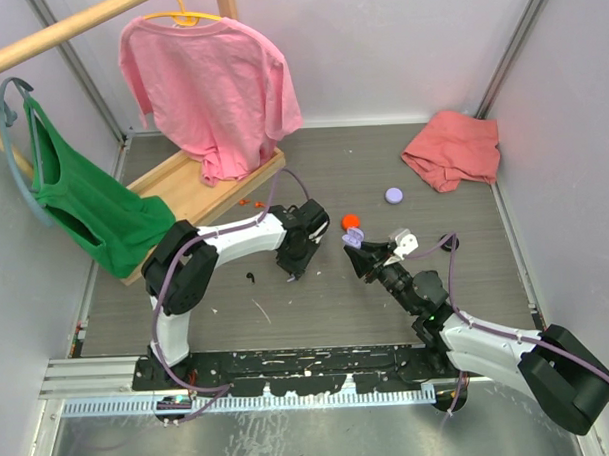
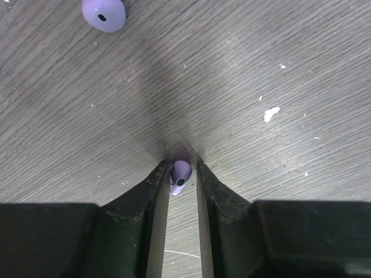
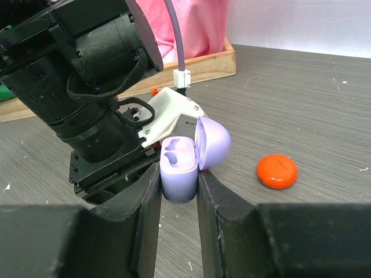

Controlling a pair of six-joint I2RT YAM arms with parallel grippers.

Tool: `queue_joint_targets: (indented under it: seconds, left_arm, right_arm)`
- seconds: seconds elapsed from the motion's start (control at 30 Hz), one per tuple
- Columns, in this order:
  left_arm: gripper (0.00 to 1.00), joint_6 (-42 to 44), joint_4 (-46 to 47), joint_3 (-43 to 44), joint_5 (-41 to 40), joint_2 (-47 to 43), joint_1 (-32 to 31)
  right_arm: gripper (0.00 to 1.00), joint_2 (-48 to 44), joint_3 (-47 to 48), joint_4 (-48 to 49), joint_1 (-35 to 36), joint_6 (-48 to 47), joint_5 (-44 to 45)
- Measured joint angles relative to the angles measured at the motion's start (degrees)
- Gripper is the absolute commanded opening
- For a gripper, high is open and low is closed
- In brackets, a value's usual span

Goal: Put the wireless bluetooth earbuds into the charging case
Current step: Pick up the earbud from the center of the board.

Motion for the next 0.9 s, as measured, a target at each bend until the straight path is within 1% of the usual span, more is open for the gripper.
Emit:
queue_joint_targets:
  seconds: [0.33,0.47,0.63,0.9]
  left_arm:
    - [0.16,-0.04,-0.55,-0.09,-0.33,-0.17,0.0]
    - [0.13,-0.24,-0.42,-1.77,-0.74,-2.14,0.0]
    - [0.12,-0.33,0.63,-4.85,-2.01,-8.37,0.0]
    - [0.13,-0.61,6.8,-10.62,-3.74,-22.91,0.0]
  right_arm:
    - [0.01,-0.48,0.0,-0.55,0.0,-0.22,-0.04]
    - [0.01,-0.46,0.0,-0.79,0.0,-0.24,-0.68]
    - [0.01,0.02,0.09,-0.74,0.0,-0.42,-2.73]
    - [0.02,0.35,0.94,-0.83,0.0,-0.39,-8.15]
